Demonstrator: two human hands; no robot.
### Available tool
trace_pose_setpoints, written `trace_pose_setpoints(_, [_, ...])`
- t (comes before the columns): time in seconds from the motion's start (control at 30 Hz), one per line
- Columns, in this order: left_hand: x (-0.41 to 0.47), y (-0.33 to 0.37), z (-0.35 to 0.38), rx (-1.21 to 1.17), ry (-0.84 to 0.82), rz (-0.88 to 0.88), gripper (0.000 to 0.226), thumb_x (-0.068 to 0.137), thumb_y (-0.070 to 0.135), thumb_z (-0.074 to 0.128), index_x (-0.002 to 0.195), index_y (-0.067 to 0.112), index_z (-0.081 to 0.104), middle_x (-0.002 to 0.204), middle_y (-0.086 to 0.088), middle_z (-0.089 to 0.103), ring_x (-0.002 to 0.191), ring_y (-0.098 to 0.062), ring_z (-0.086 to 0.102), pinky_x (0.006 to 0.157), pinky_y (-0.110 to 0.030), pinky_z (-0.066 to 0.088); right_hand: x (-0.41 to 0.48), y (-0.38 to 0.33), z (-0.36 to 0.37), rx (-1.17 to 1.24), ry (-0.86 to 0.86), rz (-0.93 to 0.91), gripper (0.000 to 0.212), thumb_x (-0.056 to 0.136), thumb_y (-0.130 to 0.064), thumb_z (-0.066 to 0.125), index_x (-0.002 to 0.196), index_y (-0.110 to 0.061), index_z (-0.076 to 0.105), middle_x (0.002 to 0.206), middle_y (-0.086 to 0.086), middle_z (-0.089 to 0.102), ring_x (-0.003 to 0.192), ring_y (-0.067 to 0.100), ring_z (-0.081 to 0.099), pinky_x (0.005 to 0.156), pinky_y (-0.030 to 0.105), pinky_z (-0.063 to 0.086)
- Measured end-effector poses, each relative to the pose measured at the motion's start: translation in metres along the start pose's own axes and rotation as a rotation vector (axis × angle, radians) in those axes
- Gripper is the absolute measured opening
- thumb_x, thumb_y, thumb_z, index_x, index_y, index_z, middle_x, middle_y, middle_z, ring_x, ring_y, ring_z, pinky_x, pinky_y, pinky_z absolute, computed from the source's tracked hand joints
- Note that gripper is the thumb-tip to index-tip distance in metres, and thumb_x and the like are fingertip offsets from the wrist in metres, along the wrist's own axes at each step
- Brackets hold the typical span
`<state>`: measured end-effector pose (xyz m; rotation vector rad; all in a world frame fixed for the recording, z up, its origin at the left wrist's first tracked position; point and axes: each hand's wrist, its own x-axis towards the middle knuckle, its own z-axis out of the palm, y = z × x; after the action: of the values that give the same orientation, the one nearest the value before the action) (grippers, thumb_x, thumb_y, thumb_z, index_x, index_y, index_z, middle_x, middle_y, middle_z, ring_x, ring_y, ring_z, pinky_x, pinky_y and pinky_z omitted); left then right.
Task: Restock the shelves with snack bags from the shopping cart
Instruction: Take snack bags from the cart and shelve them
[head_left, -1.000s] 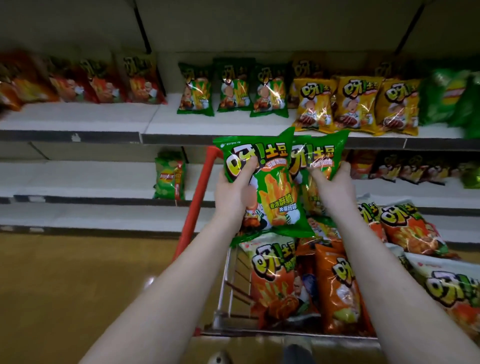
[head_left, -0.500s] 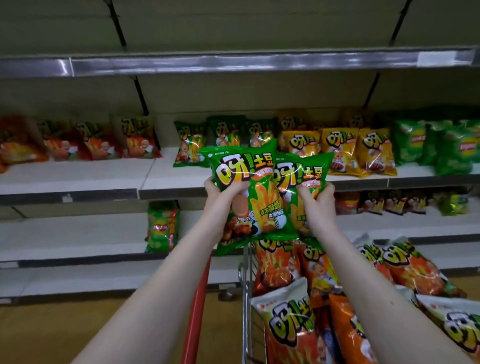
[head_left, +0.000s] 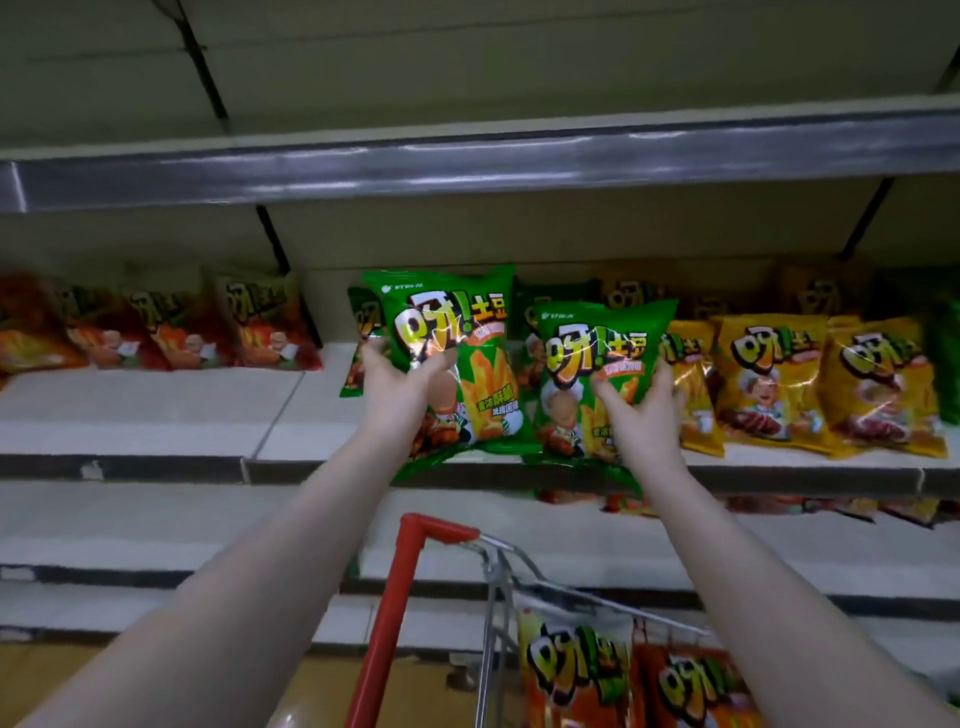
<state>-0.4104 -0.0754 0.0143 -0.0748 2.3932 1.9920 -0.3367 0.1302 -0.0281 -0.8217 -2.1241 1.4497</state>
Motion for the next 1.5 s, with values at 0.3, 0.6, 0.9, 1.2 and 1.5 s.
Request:
trace_pose_setpoints(0.3, [0.092,-0.048,0.038,0.171,0.105,-0.017,0.090,0.065,0.029,0.079,0.136,0.006,0.027,0.123,-0.010,0.052,0.120,-0.030,0.048,0.102,-0.045,0.040,0.091,0.032,0.046,0.109,-0.005,-0.118,0.073,0.082,-0.034,0.070,0.141,-0.013,0.033,0.123,-0.001,0.055,0.115,0.020,0.053,0.095,0.029,0.039])
trace_pose_setpoints(0.6, [0.142,-0.073,0.071,0.299,0.038,-0.054,0.065,0.077,0.022,0.078,0.129,0.011,0.039,0.135,-0.017,0.044,0.117,-0.037,0.050,0.096,-0.054,0.046,0.109,0.061,0.076,0.154,-0.064,-0.093,0.080,0.085,-0.017,0.068,0.148,-0.018,0.018,0.137,0.005,0.049,0.122,0.018,0.049,0.101,0.030,0.038])
trace_pose_setpoints(0.9, [0.140,-0.081,0.083,0.382,0.097,-0.020,0.063,0.083,0.022,0.072,0.131,0.006,0.034,0.123,-0.012,0.059,0.113,-0.033,0.057,0.093,-0.045,0.048,0.109,0.069,0.079,-0.024,-0.041,-0.100,0.087,0.085,-0.021,0.067,0.152,-0.014,0.012,0.146,0.015,0.033,0.136,0.028,0.031,0.106,0.031,0.028])
trace_pose_setpoints(1.2, [0.112,-0.065,0.078,0.251,0.070,-0.036,0.068,0.081,0.019,0.074,0.136,0.010,0.036,0.131,-0.007,0.055,0.122,-0.027,0.053,0.102,-0.041,0.043,0.094,0.049,0.065,-0.243,-0.017,-0.173,0.101,0.078,-0.015,0.074,0.151,-0.007,0.004,0.151,0.018,0.023,0.139,0.030,0.025,0.105,0.031,0.030])
trace_pose_setpoints(1.5, [0.046,-0.024,0.075,0.347,-0.002,0.187,0.077,0.084,0.026,0.072,0.148,0.016,0.031,0.148,-0.006,0.041,0.134,-0.025,0.040,0.108,-0.044,0.040,0.060,0.025,0.025,-0.063,-0.108,-0.210,0.078,0.086,-0.025,0.063,0.149,-0.014,0.019,0.149,0.008,0.035,0.136,0.025,0.036,0.110,0.043,0.034])
